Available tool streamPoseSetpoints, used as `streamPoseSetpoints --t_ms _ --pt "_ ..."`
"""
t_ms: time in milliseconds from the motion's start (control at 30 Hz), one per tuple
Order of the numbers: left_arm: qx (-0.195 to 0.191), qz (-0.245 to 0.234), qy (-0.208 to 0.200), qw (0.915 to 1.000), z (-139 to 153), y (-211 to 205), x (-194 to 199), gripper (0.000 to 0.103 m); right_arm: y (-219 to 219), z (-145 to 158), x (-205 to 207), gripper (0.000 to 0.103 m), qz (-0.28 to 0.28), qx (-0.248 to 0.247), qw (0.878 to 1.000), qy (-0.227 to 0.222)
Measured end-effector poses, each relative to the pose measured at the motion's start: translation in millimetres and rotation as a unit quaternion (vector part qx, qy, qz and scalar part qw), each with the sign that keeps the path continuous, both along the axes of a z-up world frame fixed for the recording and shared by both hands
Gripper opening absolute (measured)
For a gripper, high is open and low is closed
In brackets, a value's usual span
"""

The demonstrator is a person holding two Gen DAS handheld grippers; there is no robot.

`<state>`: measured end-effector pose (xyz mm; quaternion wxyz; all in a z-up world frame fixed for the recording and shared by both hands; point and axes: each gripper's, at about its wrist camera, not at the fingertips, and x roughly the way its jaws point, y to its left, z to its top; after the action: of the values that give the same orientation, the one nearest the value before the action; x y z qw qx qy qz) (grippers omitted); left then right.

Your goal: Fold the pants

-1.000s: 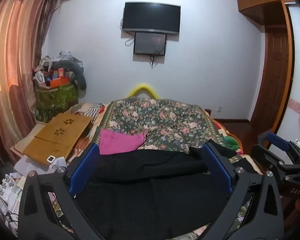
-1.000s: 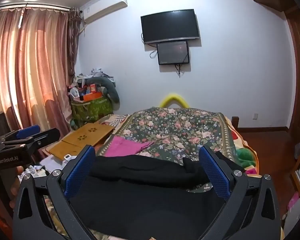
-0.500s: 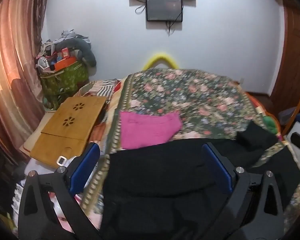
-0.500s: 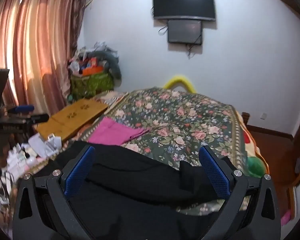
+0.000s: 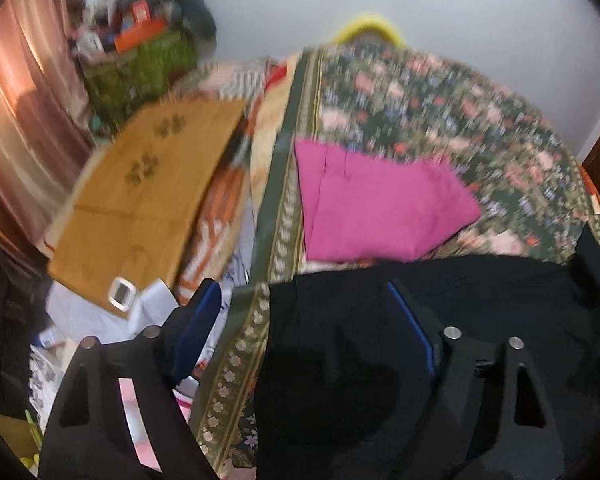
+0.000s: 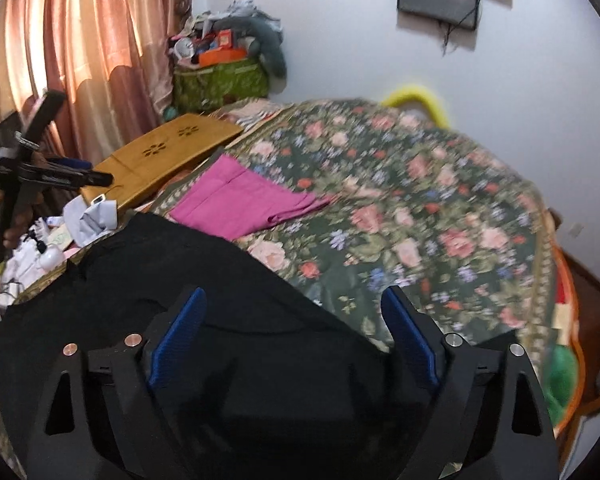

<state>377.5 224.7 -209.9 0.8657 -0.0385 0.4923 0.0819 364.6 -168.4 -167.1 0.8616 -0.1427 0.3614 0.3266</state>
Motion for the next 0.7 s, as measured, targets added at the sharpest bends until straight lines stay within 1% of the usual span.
streamPoseSetpoints --t_ms 100,133,200,267,300,333,400,467,500,533,567,633,700 --pt "-0.023 0.008 0.032 0.9992 -25 12 12 0.081 4 -14 19 0.086 -0.002 -0.011 1.0 0.021" --pt "-0.035 0.009 0.046 0.9983 -38 15 18 0.077 6 -20 25 0.086 0.0 -0.017 0.999 0.028" --pt "-0.046 0.015 0.064 0.9968 -53 18 25 0.072 8 -32 38 0.087 0.004 -0.022 0.999 0.049" --pt "-0.067 0.017 0.085 0.994 -71 22 33 0.069 9 -48 52 0.086 0.023 -0.022 0.994 0.102" --pt "-0.076 0.018 0.093 0.9926 -78 24 36 0.066 11 -58 59 0.086 0.022 -0.023 0.991 0.127" --pt "-0.086 0.02 0.103 0.9907 -87 26 40 0.06 12 -65 63 0.086 0.02 -0.025 0.99 0.14" --pt "-0.097 0.017 0.117 0.9883 -96 27 45 0.054 15 -76 71 0.086 0.021 -0.029 0.987 0.156" --pt "-0.102 0.019 0.128 0.9863 -105 28 51 0.054 17 -84 75 0.086 0.026 -0.033 0.986 0.163" --pt "-0.108 0.02 0.134 0.9848 -111 29 54 0.053 20 -90 76 0.086 0.032 -0.037 0.983 0.174" --pt "-0.112 0.022 0.137 0.984 -113 30 55 0.048 22 -95 76 0.087 0.04 -0.042 0.981 0.184" --pt "-0.122 0.026 0.135 0.9829 -117 30 57 0.044 24 -98 75 0.087 0.042 -0.047 0.981 0.186" --pt "-0.124 0.034 0.128 0.9833 -119 29 57 0.036 28 -103 70 0.087 0.049 -0.062 0.983 0.166" --pt "-0.111 0.034 0.122 0.9857 -119 24 59 0.034 30 -105 65 0.087 0.055 -0.07 0.986 0.14"
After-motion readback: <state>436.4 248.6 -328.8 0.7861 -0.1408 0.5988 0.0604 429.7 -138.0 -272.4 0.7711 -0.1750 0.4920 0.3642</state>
